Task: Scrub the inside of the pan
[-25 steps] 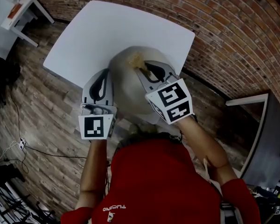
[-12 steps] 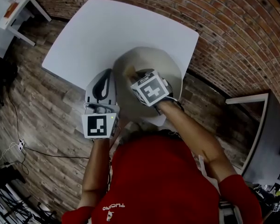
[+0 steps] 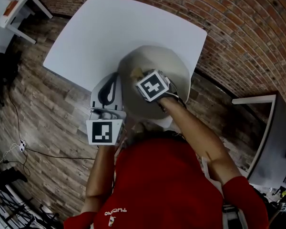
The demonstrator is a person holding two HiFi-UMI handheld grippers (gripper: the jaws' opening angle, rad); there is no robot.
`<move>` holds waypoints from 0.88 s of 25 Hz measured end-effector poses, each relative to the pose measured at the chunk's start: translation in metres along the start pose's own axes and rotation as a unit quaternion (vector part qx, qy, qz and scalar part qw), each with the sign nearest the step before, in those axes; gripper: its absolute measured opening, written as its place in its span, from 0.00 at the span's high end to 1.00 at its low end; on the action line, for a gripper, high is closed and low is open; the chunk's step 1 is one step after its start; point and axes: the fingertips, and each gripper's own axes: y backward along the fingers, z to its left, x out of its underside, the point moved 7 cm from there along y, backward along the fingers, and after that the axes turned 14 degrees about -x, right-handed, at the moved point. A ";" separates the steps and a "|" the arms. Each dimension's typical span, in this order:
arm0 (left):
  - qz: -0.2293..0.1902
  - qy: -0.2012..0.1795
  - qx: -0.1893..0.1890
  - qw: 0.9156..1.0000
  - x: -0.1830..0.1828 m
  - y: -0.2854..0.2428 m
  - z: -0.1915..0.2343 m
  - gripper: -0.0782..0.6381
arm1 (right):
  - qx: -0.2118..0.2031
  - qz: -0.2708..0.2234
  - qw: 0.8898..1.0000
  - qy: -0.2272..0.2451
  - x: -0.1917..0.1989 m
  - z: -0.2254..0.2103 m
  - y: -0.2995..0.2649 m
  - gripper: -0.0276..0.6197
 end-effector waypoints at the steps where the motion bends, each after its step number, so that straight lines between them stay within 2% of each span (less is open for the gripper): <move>1: -0.003 -0.001 0.002 1.000 -0.001 0.000 0.000 0.87 | 0.009 0.004 1.000 -0.005 0.003 -0.006 0.002 0.84; 4: -0.002 -0.003 0.004 1.000 -0.001 0.001 0.000 0.87 | 0.036 0.009 0.999 -0.026 0.014 -0.027 0.012 0.84; 11: 0.008 0.006 0.002 1.000 0.003 0.004 -0.003 0.87 | 0.054 -0.013 0.998 -0.041 0.020 -0.047 0.028 0.84; 14: 0.008 0.009 -0.003 1.000 0.002 0.006 -0.005 0.87 | 0.032 -0.024 0.999 -0.024 0.018 -0.030 0.032 0.84; 17: 0.008 0.009 -0.009 1.000 0.002 0.008 -0.006 0.87 | -0.012 -0.023 1.000 0.009 0.017 0.001 0.027 0.84; 20: 0.008 0.009 -0.016 1.000 0.002 0.009 -0.007 0.87 | -0.057 -0.001 0.998 0.032 0.020 0.026 0.013 0.84; 22: 0.008 0.009 -0.018 1.000 0.003 0.011 -0.007 0.87 | -0.064 0.020 0.997 0.047 0.024 0.032 0.003 0.84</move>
